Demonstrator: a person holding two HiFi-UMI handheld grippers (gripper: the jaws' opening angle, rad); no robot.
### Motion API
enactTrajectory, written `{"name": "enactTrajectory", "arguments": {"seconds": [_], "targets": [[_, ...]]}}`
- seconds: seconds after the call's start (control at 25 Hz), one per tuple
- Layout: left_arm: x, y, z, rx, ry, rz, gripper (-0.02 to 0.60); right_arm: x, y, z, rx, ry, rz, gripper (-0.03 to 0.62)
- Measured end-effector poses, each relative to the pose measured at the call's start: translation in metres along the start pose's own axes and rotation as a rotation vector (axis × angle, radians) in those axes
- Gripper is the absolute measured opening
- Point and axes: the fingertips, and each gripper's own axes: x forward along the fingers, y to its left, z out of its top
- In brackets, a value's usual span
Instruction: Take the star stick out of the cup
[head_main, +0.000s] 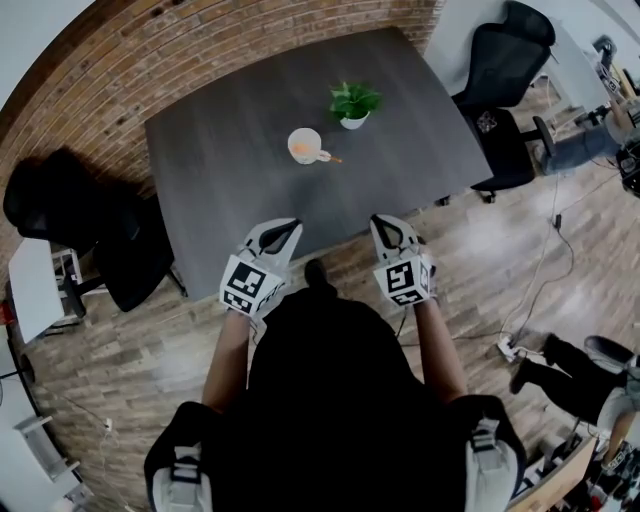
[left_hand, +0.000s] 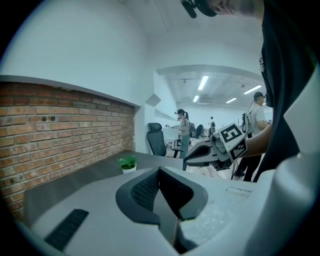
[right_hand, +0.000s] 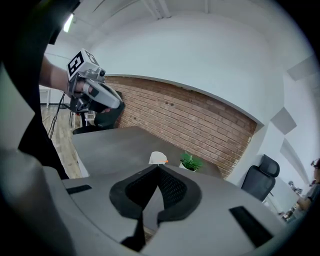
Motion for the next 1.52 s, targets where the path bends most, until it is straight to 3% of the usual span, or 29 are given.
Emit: {"name": "enactTrajectory", "arguments": {"seconds": [0.56, 0.84, 1.52], "targets": [[0.032, 0.08, 0.0, -0.003, 0.009, -0.028, 0.002, 0.079, -0.014, 0.012, 0.01, 0.033, 0.009, 0.0], [0.033, 0.103, -0.001, -0.005, -0.003, -0.006, 0.002, 0.101, -0.017, 0.016, 0.012, 0.027, 0.005, 0.0], [0.029, 0.121, -0.009, -0.051, -0.009, 0.077, 0.002, 0.127, -0.024, 0.015, -0.029, 0.024, 0.069, 0.001]]}}
